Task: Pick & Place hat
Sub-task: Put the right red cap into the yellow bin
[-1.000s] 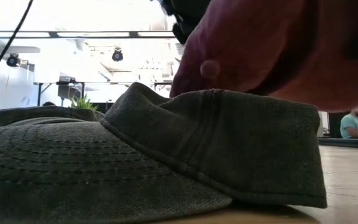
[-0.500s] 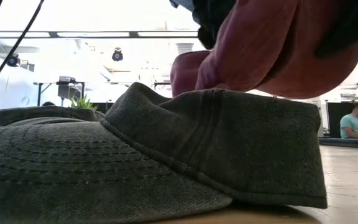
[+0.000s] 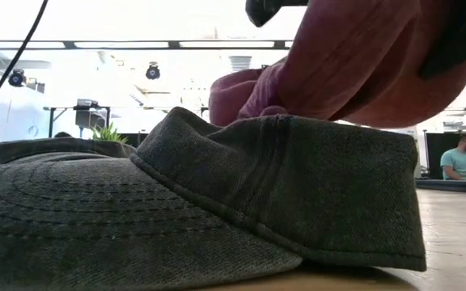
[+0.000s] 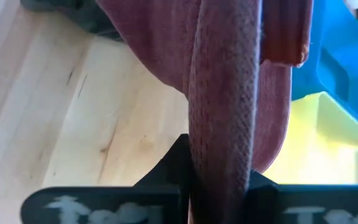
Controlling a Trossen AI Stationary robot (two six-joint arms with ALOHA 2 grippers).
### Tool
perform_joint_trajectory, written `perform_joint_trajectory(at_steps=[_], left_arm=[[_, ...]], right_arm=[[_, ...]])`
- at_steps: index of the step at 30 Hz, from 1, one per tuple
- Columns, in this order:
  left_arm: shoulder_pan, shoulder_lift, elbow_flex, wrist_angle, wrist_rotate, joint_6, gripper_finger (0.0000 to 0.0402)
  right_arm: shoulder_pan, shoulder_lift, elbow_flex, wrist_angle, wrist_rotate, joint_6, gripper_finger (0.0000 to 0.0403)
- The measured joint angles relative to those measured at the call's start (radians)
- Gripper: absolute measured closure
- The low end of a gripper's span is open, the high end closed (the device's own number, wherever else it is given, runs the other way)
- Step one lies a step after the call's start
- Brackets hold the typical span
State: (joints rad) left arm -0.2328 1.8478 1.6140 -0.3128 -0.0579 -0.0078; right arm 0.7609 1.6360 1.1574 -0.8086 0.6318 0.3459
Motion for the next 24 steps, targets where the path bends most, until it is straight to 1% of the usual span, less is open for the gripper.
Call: perform_joint_trajectory(at_steps=[3,7,12,15,18,20,24], left_arm=[[-0.001,0.017,-0.005,-0.029,-0.004,0.008,0.0323],[-0.002,-0.005,-0.006,-0.022,-0.088,0.008,0.0323],[-0.001,-0.083,0.012,-0.053,-0.165,-0.016,0.0323],[-0.002,-0.133,0.009,-0.088,-0.248,-0.039,0.0323],[-0.002,-0.181,0.004,-0.182,-0.326,-0.055,0.0323],[-0.004,-0.209,0.003,-0.280,-0.372,-0.058,0.0323],[-0.005,-0.248,0.001,-0.458,-0.432,-0.109,0.0323]], right_arm=[[-0.003,0.000,0.000,0.001,0.007,-0.006,0.0390],[-0.003,0.000,0.000,0.007,0.008,0.015,0.0390],[-0.002,-0.005,0.000,0.001,0.034,0.189,0.0390],[0.004,-0.007,0.000,-0.008,0.087,0.303,0.0390],[0.009,-0.007,0.000,-0.008,0.121,0.361,0.0390],[0.012,-0.008,-0.001,-0.011,0.147,0.410,0.0390],[0.013,-0.017,-0.001,-0.044,0.270,0.582,0.0390]])
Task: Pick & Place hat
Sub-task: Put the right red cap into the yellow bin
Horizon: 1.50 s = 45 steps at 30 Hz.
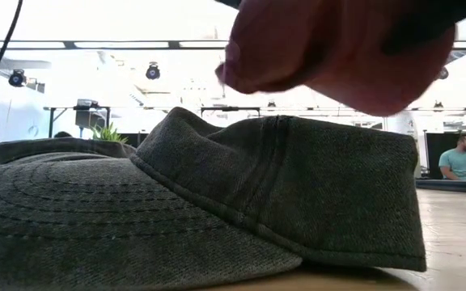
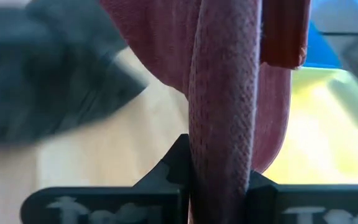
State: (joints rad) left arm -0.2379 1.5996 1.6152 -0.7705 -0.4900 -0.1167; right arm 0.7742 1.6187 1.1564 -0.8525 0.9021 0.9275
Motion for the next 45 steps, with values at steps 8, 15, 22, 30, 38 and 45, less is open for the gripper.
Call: perform_joint_trajectory(at_steps=[8,15,22,30,38,45], left_arm=[[-0.025,-0.041,0.000,-0.112,-0.043,-0.118,0.0323],[-0.049,-0.035,-0.035,-0.112,-0.063,-0.121,0.0323],[-0.088,-0.034,-0.105,-0.068,-0.092,-0.174,0.0323],[-0.143,-0.033,-0.129,-0.028,-0.221,-0.243,0.0323],[-0.155,-0.033,-0.131,-0.021,-0.238,-0.308,0.0323],[-0.155,-0.033,-0.131,-0.014,-0.243,-0.357,0.0323]], right_arm=[[-0.022,-0.004,-0.005,-0.094,0.148,0.482,0.0390],[-0.065,-0.011,-0.021,-0.092,0.179,0.718,0.0390],[-0.129,-0.029,-0.025,-0.087,0.201,0.675,0.0390],[-0.210,-0.078,-0.064,0.001,0.148,0.629,0.0390],[-0.348,-0.219,-0.254,0.576,-0.013,0.236,0.0390],[-0.504,-0.388,-0.495,0.907,-0.057,0.252,0.0390]])
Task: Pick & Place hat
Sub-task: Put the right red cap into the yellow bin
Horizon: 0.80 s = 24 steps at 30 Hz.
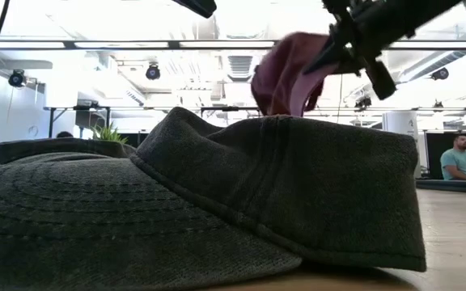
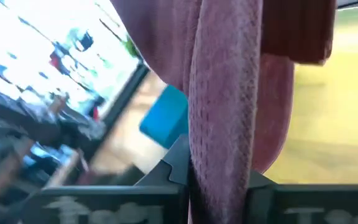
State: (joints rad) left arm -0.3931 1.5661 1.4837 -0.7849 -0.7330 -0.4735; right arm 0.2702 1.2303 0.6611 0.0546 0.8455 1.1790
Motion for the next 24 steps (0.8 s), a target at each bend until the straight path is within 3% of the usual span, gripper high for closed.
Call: perform_joint_trajectory(at_steps=[8,14,19,24], left_arm=[[0.005,0.000,0.000,0.003,-0.013,-0.050,0.0323],[0.039,0.000,-0.001,0.003,-0.028,-0.059,0.0323],[0.094,0.000,-0.001,0.004,-0.002,-0.048,0.0323],[0.155,0.000,-0.001,0.008,0.076,0.062,0.0323]], right_arm=[[-0.217,-0.069,-0.256,0.429,-0.267,0.001,0.0390],[-0.349,-0.006,-0.297,0.511,-0.444,0.144,0.0390],[-0.393,0.063,-0.307,0.602,-0.491,0.312,0.0390],[-0.398,0.122,-0.291,0.617,-0.511,0.483,0.0390]])
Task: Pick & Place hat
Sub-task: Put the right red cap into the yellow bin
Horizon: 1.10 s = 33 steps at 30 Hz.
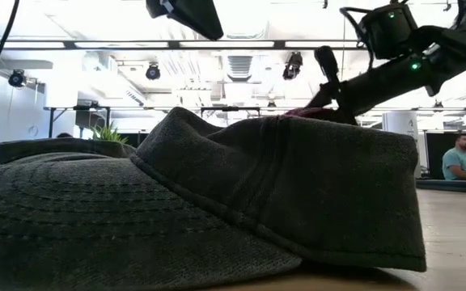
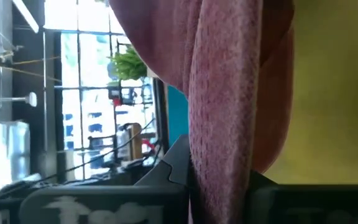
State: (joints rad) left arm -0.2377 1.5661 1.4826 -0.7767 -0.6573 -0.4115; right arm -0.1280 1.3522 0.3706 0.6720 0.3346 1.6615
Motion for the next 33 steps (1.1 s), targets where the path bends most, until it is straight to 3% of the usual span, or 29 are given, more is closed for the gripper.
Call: perform_joint_trajectory(at_steps=[7,12,21,26,33], left_arm=[[0.066,0.000,0.000,0.020,0.036,0.178,0.0323],[0.093,0.000,0.000,0.062,0.117,0.262,0.0323],[0.095,0.000,0.000,0.148,0.122,0.351,0.0323],[0.099,0.000,-0.013,0.196,0.123,0.355,0.0323],[0.099,0.000,-0.044,0.258,0.144,0.357,0.0323]], right_arm=[[0.000,0.074,0.059,-0.009,-0.094,0.078,0.0379],[0.001,0.065,0.109,-0.149,-0.144,0.087,0.0326],[0.001,-0.033,0.172,-0.437,-0.190,0.015,0.0232],[0.001,-0.124,0.244,-0.781,-0.242,-0.080,0.0208],[0.001,-0.225,0.385,-1.309,-0.231,-0.260,0.0202]])
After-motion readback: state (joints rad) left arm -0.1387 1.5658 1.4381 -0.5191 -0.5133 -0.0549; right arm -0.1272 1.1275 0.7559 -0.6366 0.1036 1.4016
